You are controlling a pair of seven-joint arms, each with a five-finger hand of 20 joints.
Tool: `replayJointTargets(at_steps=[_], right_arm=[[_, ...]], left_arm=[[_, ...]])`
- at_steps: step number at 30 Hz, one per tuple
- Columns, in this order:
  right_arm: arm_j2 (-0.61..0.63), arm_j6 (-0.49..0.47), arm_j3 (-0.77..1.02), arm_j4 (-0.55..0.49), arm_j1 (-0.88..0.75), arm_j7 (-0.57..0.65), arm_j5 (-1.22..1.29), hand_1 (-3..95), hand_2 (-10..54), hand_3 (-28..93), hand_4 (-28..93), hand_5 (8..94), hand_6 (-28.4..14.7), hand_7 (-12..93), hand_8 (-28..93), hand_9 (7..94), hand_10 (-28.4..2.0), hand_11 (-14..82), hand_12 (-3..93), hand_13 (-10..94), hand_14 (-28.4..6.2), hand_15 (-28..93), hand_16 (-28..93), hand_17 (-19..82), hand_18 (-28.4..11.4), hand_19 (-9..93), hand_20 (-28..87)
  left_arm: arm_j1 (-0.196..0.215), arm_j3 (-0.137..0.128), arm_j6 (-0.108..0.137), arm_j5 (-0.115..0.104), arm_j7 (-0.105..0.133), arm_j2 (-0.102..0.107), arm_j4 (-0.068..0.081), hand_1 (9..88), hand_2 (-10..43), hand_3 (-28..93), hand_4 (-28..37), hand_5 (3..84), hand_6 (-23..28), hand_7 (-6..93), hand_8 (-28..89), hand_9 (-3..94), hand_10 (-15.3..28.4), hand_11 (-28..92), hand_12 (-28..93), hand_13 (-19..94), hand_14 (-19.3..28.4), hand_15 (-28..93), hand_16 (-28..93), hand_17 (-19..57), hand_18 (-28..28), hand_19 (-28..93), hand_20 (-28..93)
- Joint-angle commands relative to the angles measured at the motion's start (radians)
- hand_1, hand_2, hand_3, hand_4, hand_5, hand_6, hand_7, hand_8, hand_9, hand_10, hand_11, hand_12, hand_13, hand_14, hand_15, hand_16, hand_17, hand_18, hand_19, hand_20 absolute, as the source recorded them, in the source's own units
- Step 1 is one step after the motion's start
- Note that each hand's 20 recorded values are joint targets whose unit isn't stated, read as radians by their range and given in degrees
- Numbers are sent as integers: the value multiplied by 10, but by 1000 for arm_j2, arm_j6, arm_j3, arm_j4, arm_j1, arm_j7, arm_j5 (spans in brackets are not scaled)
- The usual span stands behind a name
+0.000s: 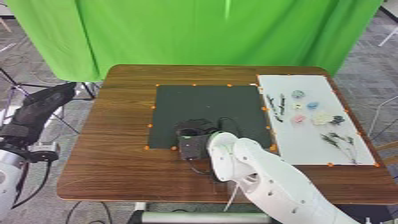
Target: Arrange flowers
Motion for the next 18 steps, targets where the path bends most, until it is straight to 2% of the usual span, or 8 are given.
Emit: replayJointTargets(at_steps=[1, 7, 9, 11, 12, 16, 18], right_arm=[[30, -9, -36, 1, -10, -23, -135, 475, -95, 550, -58, 561, -55, 566, 129, 776, -152, 378, 291, 937, -35, 396, 283, 751, -54, 677, 489], [46, -34, -52, 4, -9, -20, -201, 390, -95, 622, -77, 564, -53, 500, 64, 745, -161, 359, 294, 937, -42, 379, 321, 730, -69, 714, 464], [51, -36, -51, 4, -13, -14, -212, 371, -95, 637, -81, 567, -54, 504, 10, 743, -161, 356, 297, 937, -42, 382, 324, 723, -71, 738, 438], [59, -46, -57, 5, -15, -13, -234, 341, -95, 652, -78, 573, -53, 521, -121, 741, -163, 353, 296, 934, -43, 394, 327, 713, -76, 769, 410], [61, -68, -51, 5, -17, -10, -227, 330, -95, 655, -77, 574, -52, 521, -147, 740, -164, 351, 296, 932, -43, 403, 328, 709, -80, 785, 401], [64, -98, -55, 2, -22, -15, -236, 304, -95, 651, -73, 589, -52, 442, -132, 745, -170, 259, 261, 931, -46, 422, 316, 703, -83, 818, 346], [64, -105, -55, 1, -24, -19, -228, 298, -91, 648, -72, 594, -53, 419, -127, 744, -171, 238, 252, 931, -47, 424, 316, 702, -84, 822, 338]], left_arm=[[8, -7, -11, -7, -11, -10, -7, 214, -29, 628, -217, 364, 28, 69, -57, 338, 119, 109, 140, 250, 145, 53, 34, -1, 98, 4, 118], [8, -6, -13, -7, -11, -10, -7, 215, -29, 626, -216, 364, 28, 69, -57, 338, 119, 109, 139, 250, 146, 53, 34, -1, 98, 4, 117], [10, -8, -12, -7, -11, -11, -8, 215, -29, 626, -216, 364, 28, 70, -57, 338, 118, 109, 139, 250, 146, 53, 34, -1, 98, 4, 117], [11, -9, -14, -8, -12, -12, -9, 215, -29, 626, -216, 364, 28, 70, -57, 338, 118, 109, 140, 251, 146, 53, 35, -1, 98, 5, 118], [11, -9, -13, -7, -12, -12, -9, 215, -29, 626, -216, 365, 28, 69, -57, 338, 118, 109, 140, 251, 146, 53, 35, -1, 98, 5, 118], [13, -12, -17, -8, -11, -14, -10, 215, -29, 626, -216, 365, 28, 69, -57, 338, 119, 108, 140, 251, 146, 53, 34, -1, 98, 4, 117], [5, -5, -17, -8, -11, -10, -6, 215, -29, 627, -216, 364, 28, 69, -57, 338, 119, 108, 140, 251, 146, 53, 34, -1, 98, 4, 118]])
